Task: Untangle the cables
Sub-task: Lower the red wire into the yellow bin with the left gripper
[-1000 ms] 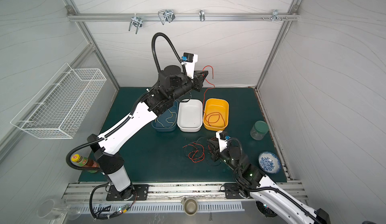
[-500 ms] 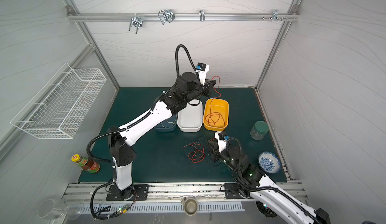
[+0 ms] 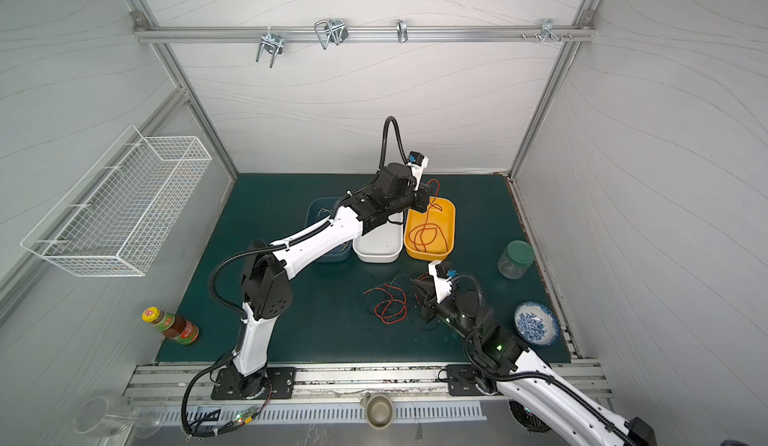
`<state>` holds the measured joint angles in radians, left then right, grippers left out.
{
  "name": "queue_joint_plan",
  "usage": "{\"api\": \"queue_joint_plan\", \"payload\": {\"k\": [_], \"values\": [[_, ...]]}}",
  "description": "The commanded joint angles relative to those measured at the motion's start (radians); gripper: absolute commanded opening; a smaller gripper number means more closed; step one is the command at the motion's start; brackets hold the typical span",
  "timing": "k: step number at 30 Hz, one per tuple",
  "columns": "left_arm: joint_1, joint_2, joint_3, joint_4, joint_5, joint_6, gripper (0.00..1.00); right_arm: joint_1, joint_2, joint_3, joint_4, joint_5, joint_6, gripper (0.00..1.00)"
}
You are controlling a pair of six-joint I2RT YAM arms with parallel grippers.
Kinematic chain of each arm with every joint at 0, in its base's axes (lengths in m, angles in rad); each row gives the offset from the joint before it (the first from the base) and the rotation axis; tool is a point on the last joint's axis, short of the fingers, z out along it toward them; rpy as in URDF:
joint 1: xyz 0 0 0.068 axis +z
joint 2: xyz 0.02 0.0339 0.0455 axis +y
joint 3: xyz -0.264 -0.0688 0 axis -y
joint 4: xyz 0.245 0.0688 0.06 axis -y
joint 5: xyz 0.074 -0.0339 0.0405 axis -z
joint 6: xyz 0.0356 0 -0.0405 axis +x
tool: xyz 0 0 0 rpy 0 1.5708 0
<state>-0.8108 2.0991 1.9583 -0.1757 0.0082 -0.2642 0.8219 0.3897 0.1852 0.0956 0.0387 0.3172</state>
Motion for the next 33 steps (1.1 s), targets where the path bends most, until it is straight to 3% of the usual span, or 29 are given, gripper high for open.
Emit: {"api": "queue_joint_plan", "payload": {"k": [1,26,33], "values": [[0.001,0.057,0.05,-0.046,-0.02,0.012,0.0,-0.007,-0.009,-0.003,0.023,-0.016,0.002,0.0],[-0.001,0.254,0.163,-0.236,0.02,0.015,0.0,-0.025,-0.022,-0.001,0.009,-0.014,0.012,0.0],[-0.001,0.262,0.171,-0.272,0.018,0.027,0.11,-0.029,-0.019,-0.001,0.009,-0.018,0.014,0.0]]}}
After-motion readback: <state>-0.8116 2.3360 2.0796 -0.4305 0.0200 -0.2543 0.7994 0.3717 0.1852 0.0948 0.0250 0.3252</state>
